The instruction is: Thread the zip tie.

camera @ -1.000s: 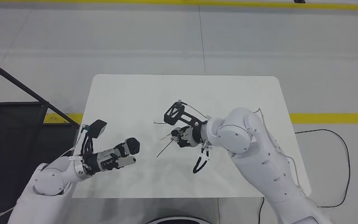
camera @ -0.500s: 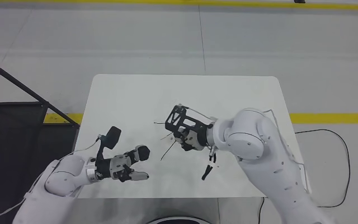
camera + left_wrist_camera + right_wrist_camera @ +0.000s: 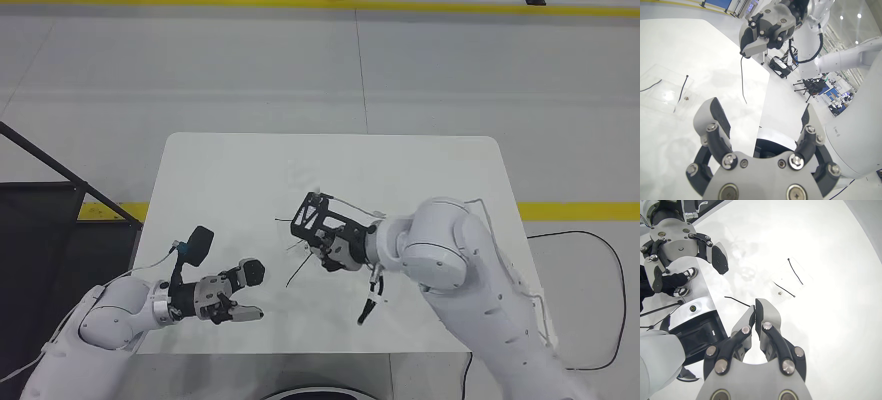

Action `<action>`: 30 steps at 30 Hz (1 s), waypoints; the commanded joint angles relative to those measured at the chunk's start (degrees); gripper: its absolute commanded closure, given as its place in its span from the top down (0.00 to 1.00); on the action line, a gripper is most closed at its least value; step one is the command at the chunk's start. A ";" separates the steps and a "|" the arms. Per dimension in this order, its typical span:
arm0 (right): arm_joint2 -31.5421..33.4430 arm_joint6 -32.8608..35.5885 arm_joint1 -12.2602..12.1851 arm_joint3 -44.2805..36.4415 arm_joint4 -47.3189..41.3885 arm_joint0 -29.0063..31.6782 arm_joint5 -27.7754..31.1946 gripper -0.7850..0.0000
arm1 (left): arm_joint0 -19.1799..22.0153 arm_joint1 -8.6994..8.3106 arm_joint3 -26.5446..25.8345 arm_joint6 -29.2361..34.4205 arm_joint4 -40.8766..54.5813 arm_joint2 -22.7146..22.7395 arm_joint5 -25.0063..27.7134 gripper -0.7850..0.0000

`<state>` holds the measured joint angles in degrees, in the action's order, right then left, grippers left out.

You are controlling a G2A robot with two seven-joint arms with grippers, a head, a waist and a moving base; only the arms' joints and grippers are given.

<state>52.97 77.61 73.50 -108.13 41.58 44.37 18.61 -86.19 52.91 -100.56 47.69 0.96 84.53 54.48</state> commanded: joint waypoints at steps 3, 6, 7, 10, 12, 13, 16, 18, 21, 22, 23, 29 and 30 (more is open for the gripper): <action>-1.50 -0.69 0.03 -0.90 1.32 -0.24 0.13 0.00 | 2.66 0.26 0.75 -1.76 -0.94 -2.07 -1.87 1.00; -2.34 -1.18 0.17 -0.76 0.53 -1.04 0.03 0.00 | 5.04 0.54 2.13 -2.72 -2.02 -4.12 -1.87 1.00; -2.52 -1.38 0.20 -0.63 0.23 -1.30 0.21 0.00 | 5.77 0.65 2.61 -3.19 -2.62 -4.69 -1.85 0.94; -2.89 -1.80 0.24 -0.10 -0.69 -1.89 0.49 0.00 | 7.45 1.00 3.73 -5.14 -4.74 -6.24 -1.95 0.87; -3.05 -1.97 0.24 0.22 -1.06 -2.21 0.55 0.00 | 8.27 1.24 4.41 -6.53 -5.62 -7.29 -2.09 0.89; -3.12 -1.98 0.22 0.32 -1.00 -2.33 0.37 0.00 | 8.66 1.35 4.72 -7.12 -6.21 -7.80 -2.00 0.85; -3.27 -2.16 0.17 0.48 -1.06 -2.53 0.09 0.00 | 9.71 1.69 5.84 -9.17 -8.21 -9.09 -1.79 0.76; -3.24 -2.31 0.10 0.57 -1.34 -2.54 0.19 0.00 | 10.29 1.88 6.49 -10.39 -9.10 -9.81 -1.54 0.56; -3.27 -2.40 -0.02 0.61 -1.58 -2.54 0.35 0.00 | 10.86 2.11 7.22 -12.15 -10.05 -10.54 -1.05 0.48; -3.28 -2.41 -0.05 0.60 -1.62 -2.55 0.36 0.00 | 10.97 2.15 7.41 -12.60 -10.30 -10.72 -0.90 0.48; -3.30 -2.44 -0.09 0.60 -1.65 -2.56 0.35 0.00 | 11.07 2.19 7.54 -13.01 -10.50 -10.87 -0.77 0.47; -3.59 -2.46 -0.29 0.63 -1.82 -2.66 0.51 0.00 | 11.43 2.29 7.79 -14.18 -10.96 -11.77 -0.03 0.45; -3.64 -2.49 -0.32 0.60 -1.82 -2.65 0.49 0.00 | 11.51 2.29 7.81 -14.22 -11.05 -11.91 -0.08 0.45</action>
<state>49.38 75.17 73.22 -107.50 39.77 41.71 19.12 -74.76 55.21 -92.77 33.49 -10.00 72.78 54.45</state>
